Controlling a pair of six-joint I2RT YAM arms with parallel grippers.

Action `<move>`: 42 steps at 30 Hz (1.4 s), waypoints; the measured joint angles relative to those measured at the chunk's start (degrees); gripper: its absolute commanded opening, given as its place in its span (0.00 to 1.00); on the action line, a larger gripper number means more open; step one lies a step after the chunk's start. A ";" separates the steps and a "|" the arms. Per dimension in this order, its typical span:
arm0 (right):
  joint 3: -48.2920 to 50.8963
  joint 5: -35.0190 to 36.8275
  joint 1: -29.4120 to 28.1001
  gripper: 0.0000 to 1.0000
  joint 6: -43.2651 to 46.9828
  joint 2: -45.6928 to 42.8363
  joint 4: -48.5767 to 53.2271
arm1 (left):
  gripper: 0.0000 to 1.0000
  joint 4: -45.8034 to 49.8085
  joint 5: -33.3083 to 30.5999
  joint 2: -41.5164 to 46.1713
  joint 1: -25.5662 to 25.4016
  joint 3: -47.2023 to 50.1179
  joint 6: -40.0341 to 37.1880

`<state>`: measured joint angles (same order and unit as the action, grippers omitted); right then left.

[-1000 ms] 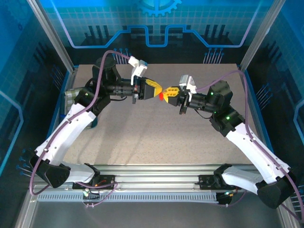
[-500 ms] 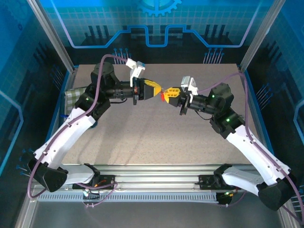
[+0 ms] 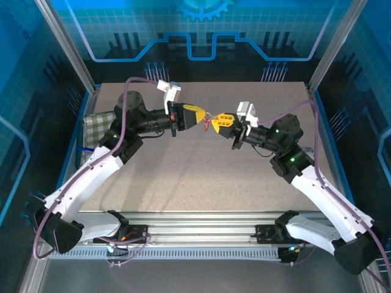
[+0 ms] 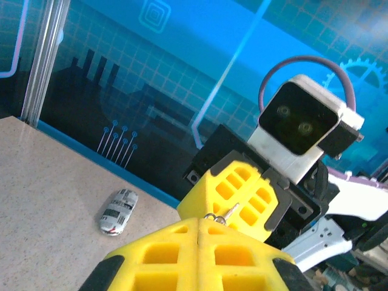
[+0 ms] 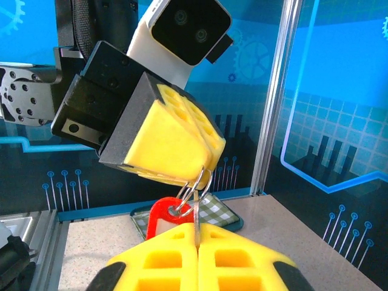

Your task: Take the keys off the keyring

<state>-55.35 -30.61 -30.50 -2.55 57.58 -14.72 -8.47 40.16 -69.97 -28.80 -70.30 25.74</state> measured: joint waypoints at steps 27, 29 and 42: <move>-1.77 8.37 -7.21 0.00 13.27 -1.25 7.45 | 0.62 -3.32 -1.60 3.23 4.72 2.86 7.13; -2.32 6.47 -5.44 0.00 12.00 -0.94 7.96 | 0.64 -1.95 -0.09 3.63 5.01 2.86 6.23; -4.00 -2.01 -1.55 0.00 5.88 1.20 9.64 | 0.71 5.25 9.44 2.78 5.01 1.70 1.11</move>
<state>-59.35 -32.62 -32.05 3.33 58.78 -5.08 -3.22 49.60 -67.20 -23.79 -68.60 26.85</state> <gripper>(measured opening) 0.034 0.700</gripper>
